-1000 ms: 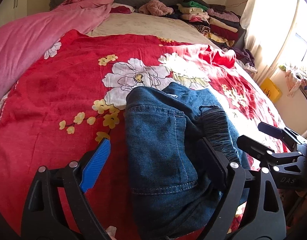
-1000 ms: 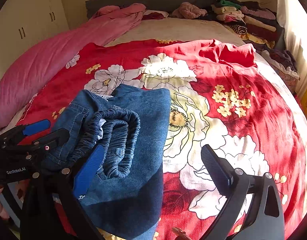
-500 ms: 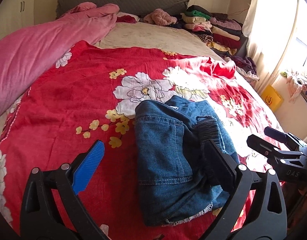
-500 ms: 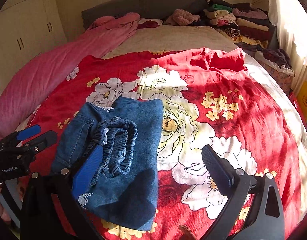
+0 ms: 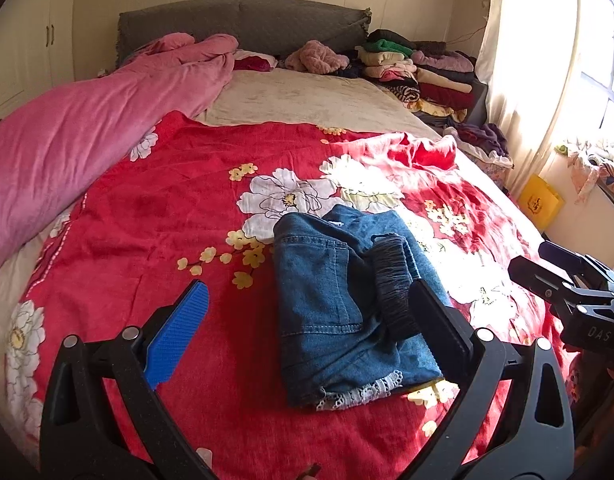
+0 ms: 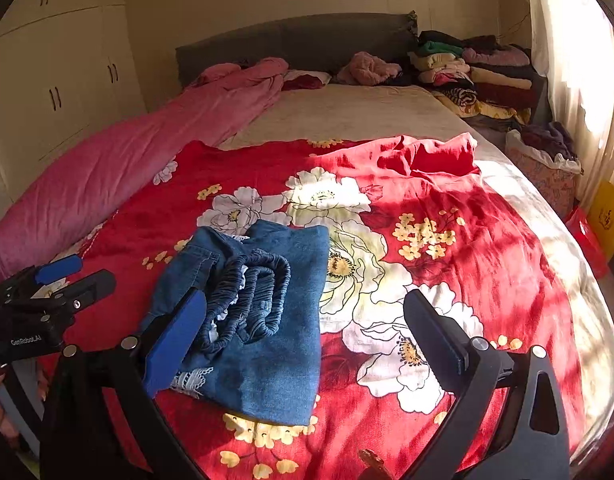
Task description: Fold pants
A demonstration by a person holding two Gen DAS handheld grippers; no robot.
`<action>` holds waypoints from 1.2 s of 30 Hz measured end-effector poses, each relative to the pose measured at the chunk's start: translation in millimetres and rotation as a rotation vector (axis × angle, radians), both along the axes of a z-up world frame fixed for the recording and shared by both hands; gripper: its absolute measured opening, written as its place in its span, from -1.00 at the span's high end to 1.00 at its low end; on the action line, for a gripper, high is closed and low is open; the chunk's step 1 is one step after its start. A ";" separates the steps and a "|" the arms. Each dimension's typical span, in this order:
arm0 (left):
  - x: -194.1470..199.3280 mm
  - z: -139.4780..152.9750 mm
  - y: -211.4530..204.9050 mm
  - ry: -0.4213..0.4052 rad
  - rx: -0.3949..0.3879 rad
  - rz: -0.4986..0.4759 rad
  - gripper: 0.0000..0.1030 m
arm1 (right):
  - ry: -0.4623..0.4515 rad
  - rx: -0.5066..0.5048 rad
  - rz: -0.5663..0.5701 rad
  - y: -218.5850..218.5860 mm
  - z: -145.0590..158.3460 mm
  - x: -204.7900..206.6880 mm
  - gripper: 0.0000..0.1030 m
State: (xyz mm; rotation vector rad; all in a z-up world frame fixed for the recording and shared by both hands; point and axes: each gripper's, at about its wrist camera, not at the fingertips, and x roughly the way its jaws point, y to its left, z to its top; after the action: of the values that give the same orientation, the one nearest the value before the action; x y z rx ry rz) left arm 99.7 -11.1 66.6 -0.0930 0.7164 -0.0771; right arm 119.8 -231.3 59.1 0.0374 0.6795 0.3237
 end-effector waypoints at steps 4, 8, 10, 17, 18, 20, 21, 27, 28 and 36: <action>-16.9 7.6 -1.5 -0.024 0.004 -0.003 -0.82 | -0.029 0.006 0.009 -3.9 8.0 -17.7 -0.91; -34.9 10.2 -3.2 -0.038 0.009 -0.005 -0.82 | -0.051 0.015 0.017 -9.3 12.6 -37.6 -0.91; -43.3 10.7 -4.1 -0.044 0.009 -0.006 -0.82 | -0.056 0.017 0.021 -11.9 13.2 -46.7 -0.91; -67.2 5.7 -12.0 -0.058 0.012 -0.025 -0.82 | -0.059 0.034 0.018 -20.0 10.7 -72.2 -0.91; -69.6 4.8 -13.0 -0.058 0.014 -0.028 -0.82 | -0.059 0.033 0.018 -20.7 10.1 -74.8 -0.91; -73.6 1.5 -13.6 -0.052 0.018 -0.032 -0.82 | -0.064 0.032 0.018 -22.0 8.5 -80.0 -0.91; -75.1 -0.5 -13.5 -0.050 0.020 -0.030 -0.82 | -0.065 0.029 0.021 -22.4 7.3 -82.5 -0.91; -79.2 -13.5 -15.6 -0.025 0.037 -0.029 -0.82 | -0.067 -0.004 0.026 -21.1 -3.6 -95.1 -0.91; -79.7 -15.6 -15.4 -0.020 0.038 -0.028 -0.82 | -0.066 -0.005 0.025 -21.1 -5.5 -96.5 -0.91; -83.1 -32.7 -12.2 0.010 0.050 -0.024 -0.82 | -0.019 -0.011 0.033 -18.4 -27.1 -99.6 -0.91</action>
State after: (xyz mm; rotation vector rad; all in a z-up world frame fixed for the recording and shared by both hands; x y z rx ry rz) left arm 16.6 -23.4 34.0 -0.0365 0.7293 -0.0820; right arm 20.2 -249.7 32.0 0.0123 0.6633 0.3518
